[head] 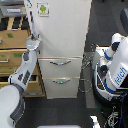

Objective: Opening the fridge

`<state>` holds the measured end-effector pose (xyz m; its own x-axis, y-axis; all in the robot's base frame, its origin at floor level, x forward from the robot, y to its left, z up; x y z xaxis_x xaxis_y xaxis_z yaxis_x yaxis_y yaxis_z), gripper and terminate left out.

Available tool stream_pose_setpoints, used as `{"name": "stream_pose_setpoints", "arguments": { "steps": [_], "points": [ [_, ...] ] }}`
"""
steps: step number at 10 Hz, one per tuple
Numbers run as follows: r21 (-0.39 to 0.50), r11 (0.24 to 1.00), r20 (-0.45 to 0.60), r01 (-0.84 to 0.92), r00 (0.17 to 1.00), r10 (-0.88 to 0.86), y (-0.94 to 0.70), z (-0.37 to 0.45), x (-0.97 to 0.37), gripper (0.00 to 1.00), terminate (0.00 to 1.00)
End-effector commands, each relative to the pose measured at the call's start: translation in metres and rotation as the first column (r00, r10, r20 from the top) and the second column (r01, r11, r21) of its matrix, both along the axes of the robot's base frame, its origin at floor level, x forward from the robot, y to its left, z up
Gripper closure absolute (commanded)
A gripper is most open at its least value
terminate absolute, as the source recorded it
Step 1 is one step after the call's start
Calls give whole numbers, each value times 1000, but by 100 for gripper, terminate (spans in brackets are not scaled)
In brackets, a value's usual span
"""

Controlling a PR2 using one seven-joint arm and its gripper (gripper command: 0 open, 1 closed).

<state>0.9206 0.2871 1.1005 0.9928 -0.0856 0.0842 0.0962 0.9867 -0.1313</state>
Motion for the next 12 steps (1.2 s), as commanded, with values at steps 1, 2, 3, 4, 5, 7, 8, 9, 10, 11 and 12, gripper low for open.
{"name": "stream_pose_setpoints", "arguments": {
  "steps": [1, 2, 3, 4, 5, 7, 8, 9, 10, 11, 12],
  "points": [
    [2, 998, -23, 57, 998, -57, -27, -25, 1, 100, 0],
    [-2, 999, -23, 51, 998, -52, -23, -25, -1, 100, 0],
    [-5, 999, -24, 48, 999, -48, -18, -25, -3, 100, 0],
    [-1, 999, -28, 51, 998, -51, -18, -27, -4, 100, 0],
    [0, 996, -20, 94, 995, -94, -29, -26, -20, 100, 0],
    [28, 978, 9, 204, 979, -205, -56, -6, -63, 100, 0],
    [4, 977, 51, 211, 976, -211, -66, 17, -82, 100, 0],
    [9, 959, 89, 282, 955, -282, -95, 44, -132, 100, 0],
    [131, 805, 257, 579, 764, -591, -188, 178, -472, 100, 0],
    [107, 672, 324, 733, 613, -721, -229, 242, -771, 100, 0],
    [115, 620, 375, 776, 544, -751, -245, 252, -891, 100, 0]
  ]
}}
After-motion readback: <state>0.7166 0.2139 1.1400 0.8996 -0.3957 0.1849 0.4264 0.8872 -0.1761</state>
